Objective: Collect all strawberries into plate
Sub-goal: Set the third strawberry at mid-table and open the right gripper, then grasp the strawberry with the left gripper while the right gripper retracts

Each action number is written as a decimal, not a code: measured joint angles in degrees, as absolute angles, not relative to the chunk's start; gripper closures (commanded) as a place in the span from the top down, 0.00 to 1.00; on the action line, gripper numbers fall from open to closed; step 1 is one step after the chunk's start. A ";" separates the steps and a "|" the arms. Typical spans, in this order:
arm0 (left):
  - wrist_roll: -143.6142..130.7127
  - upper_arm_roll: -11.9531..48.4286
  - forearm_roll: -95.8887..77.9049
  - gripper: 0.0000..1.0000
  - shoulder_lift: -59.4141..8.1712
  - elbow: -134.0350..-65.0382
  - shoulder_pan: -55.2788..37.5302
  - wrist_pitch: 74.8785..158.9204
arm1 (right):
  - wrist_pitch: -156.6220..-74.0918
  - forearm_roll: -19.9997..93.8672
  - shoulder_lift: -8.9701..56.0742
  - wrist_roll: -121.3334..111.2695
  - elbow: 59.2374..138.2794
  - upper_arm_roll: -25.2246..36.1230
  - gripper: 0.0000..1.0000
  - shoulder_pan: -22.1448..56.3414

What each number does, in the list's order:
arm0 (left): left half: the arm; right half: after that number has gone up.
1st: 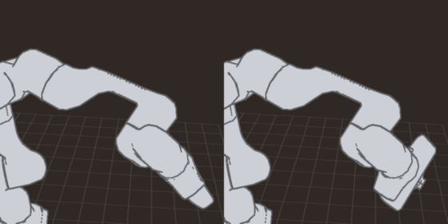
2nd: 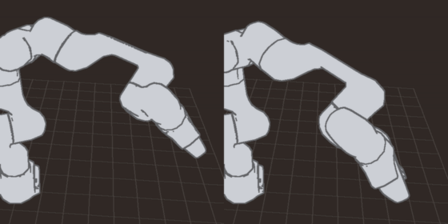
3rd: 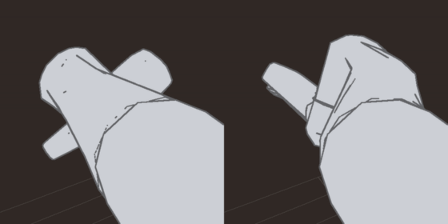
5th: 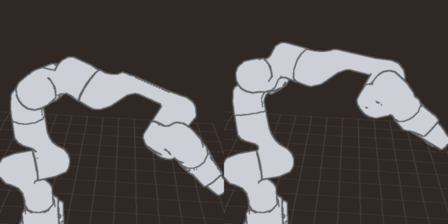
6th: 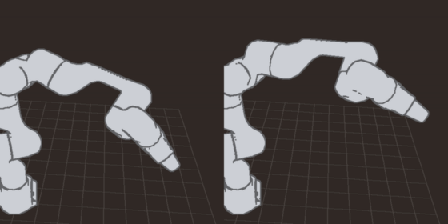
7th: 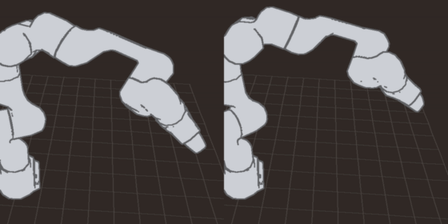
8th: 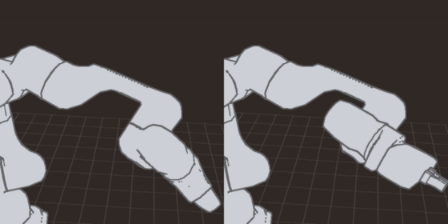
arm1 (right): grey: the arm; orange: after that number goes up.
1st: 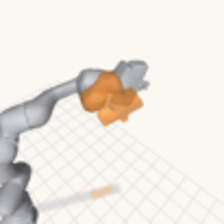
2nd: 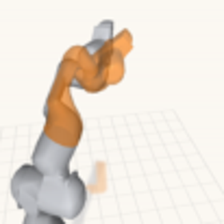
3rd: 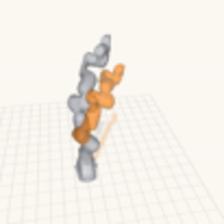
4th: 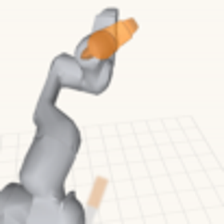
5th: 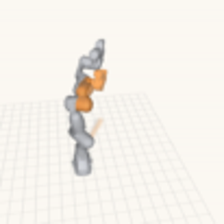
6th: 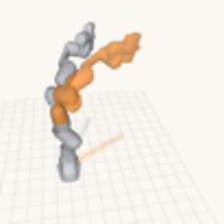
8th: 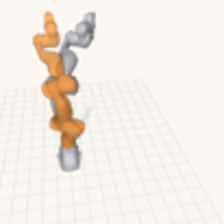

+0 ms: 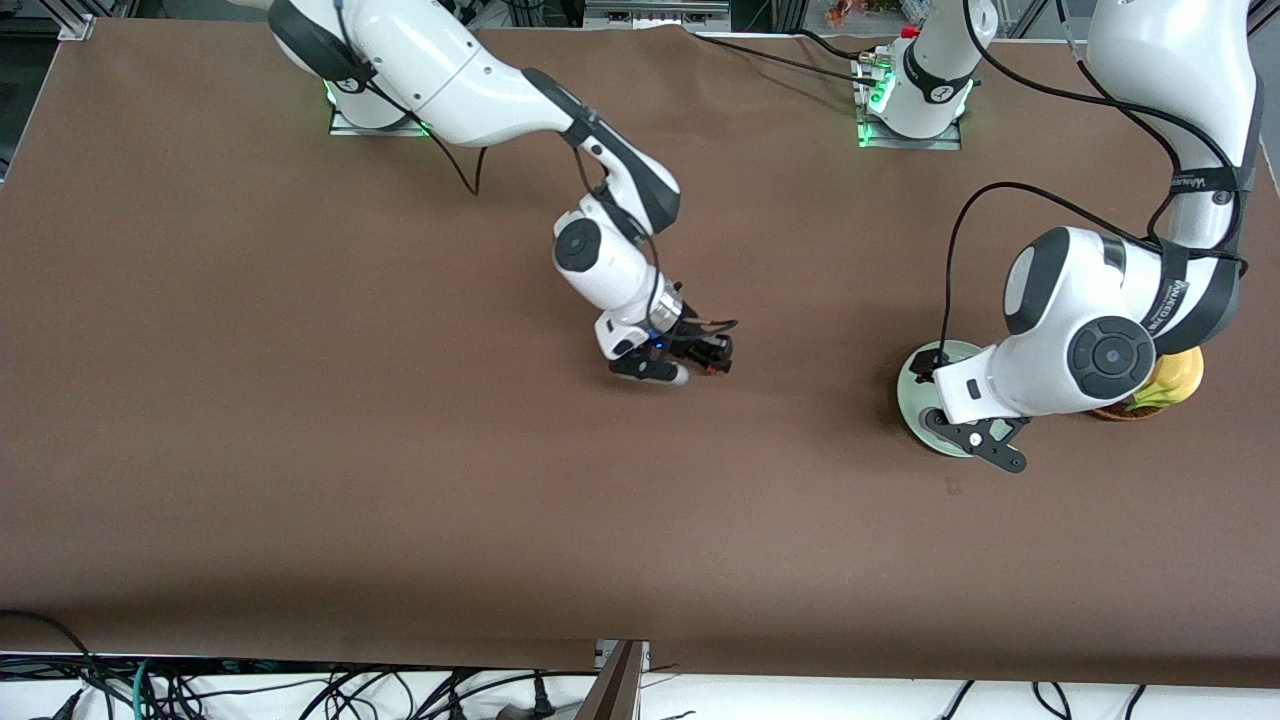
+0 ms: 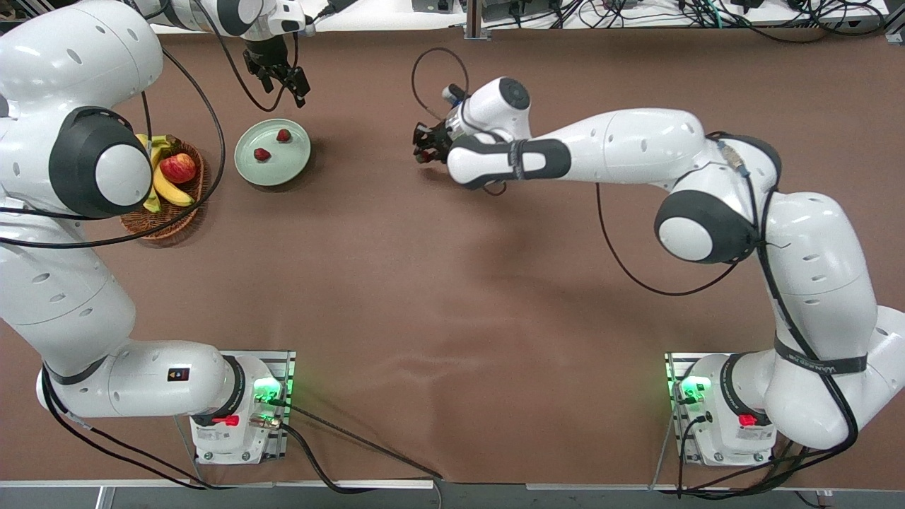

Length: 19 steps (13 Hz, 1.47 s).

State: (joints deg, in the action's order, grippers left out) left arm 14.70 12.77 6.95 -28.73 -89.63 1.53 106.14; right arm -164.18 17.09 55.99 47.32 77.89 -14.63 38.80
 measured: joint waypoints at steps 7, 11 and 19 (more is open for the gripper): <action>14.49 12.88 5.74 1.00 -30.19 -90.48 1.25 106.40 | -164.45 16.99 60.06 49.49 70.72 -13.33 1.00 41.46; 14.15 13.93 0.12 1.00 -30.59 -91.76 1.14 108.33 | -147.26 13.16 55.08 48.33 67.83 -6.76 1.00 39.27; 13.81 16.47 0.25 1.00 -37.17 -100.33 -9.81 142.68 | -108.65 8.93 41.76 17.05 67.38 -5.10 1.00 17.77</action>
State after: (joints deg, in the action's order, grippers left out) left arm 13.81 16.47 0.25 -37.17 -100.33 -9.81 142.68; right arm -108.65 8.93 41.76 17.05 67.38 -5.10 17.77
